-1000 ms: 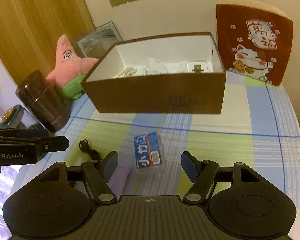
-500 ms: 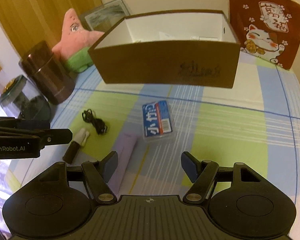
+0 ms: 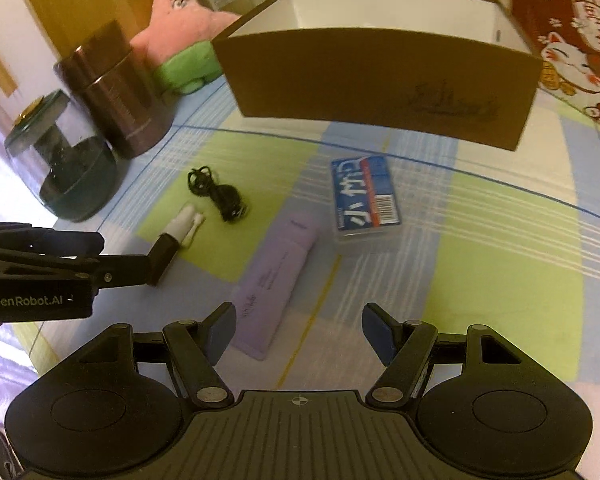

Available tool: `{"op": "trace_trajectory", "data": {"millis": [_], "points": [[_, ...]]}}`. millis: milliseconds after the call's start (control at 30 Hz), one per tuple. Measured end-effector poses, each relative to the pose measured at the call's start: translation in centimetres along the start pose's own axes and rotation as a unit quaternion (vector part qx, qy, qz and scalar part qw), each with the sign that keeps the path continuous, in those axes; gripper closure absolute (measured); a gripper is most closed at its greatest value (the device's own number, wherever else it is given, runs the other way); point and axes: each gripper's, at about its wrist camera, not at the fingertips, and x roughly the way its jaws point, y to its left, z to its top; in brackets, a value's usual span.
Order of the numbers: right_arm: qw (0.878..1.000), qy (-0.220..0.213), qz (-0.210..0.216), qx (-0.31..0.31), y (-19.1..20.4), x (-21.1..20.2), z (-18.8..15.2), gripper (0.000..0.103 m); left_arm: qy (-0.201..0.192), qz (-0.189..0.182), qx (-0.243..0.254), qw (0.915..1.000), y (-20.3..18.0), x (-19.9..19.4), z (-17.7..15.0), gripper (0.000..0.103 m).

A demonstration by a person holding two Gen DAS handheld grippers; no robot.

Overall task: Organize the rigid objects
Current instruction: 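Move left tool to small brown spray bottle while right tool approaches lavender tube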

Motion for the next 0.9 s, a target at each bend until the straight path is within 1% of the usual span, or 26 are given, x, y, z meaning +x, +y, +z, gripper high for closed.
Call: {"op": "trace_trajectory", "data": {"millis": [167, 433, 533, 700, 900], "points": [[1.0, 0.009, 0.005, -0.004, 0.7, 1.5, 0.2, 0.036, 0.001, 0.007, 0.001, 1.0, 0.7, 0.8, -0.2, 0.043], [1.0, 0.01, 0.006, 0.023, 0.7, 3.4, 1.0, 0.037, 0.002, 0.008, 0.015, 0.9999, 1.1, 2.3, 0.1, 0.045], [1.0, 0.01, 0.003, 0.028, 0.7, 3.8, 1.3, 0.037, 0.006, 0.007, 0.019, 0.9998, 1.3, 3.0, 0.2, 0.049], [1.0, 0.012, -0.001, 0.026, 0.8, 4.1, 1.5, 0.037, 0.013, 0.011, 0.029, 0.9994, 1.7, 4.1, 0.4, 0.049], [0.999, 0.016, -0.005, 0.029, 0.8, 4.6, 1.8, 0.038, 0.017, 0.011, 0.041, 0.9989, 1.9, 5.2, 0.9, 0.053]]}}
